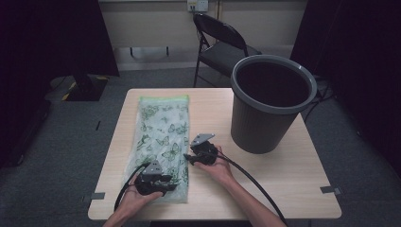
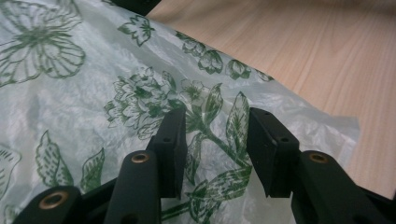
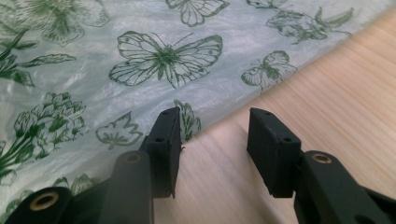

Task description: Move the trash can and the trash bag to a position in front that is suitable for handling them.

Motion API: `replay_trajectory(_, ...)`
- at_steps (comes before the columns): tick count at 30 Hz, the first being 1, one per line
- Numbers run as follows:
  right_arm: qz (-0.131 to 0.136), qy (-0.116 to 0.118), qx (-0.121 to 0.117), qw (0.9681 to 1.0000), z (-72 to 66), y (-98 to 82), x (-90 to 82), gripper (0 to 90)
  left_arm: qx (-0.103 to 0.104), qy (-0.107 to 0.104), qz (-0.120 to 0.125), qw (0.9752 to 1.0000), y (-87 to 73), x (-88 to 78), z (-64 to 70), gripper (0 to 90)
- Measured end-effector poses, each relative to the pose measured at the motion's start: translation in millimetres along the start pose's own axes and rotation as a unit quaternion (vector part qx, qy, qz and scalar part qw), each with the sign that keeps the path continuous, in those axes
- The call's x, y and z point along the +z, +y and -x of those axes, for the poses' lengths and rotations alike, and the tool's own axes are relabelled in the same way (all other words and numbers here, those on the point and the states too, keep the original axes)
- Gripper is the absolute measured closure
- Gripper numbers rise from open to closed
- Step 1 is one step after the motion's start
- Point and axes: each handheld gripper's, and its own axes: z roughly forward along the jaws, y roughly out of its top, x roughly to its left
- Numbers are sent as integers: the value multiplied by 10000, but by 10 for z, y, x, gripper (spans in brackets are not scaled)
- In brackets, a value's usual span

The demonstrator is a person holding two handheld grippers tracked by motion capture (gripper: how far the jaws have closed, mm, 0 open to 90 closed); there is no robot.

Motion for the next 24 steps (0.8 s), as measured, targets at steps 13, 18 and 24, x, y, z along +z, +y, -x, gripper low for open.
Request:
replay_trajectory(13,-28,424,-320,9986,-303,16,-79,540,-336,245,217,9989,30,-67,-110,539)
replay_trajectory(18,29,325,-237,9992,-477,-38,-43,542,-485,289,315,9979,4,-98,-153,526)
replay_trajectory(24,81,383,-290,9988,-615,-11,-2,536,-553,273,439,9971,-17,-150,-169,526)
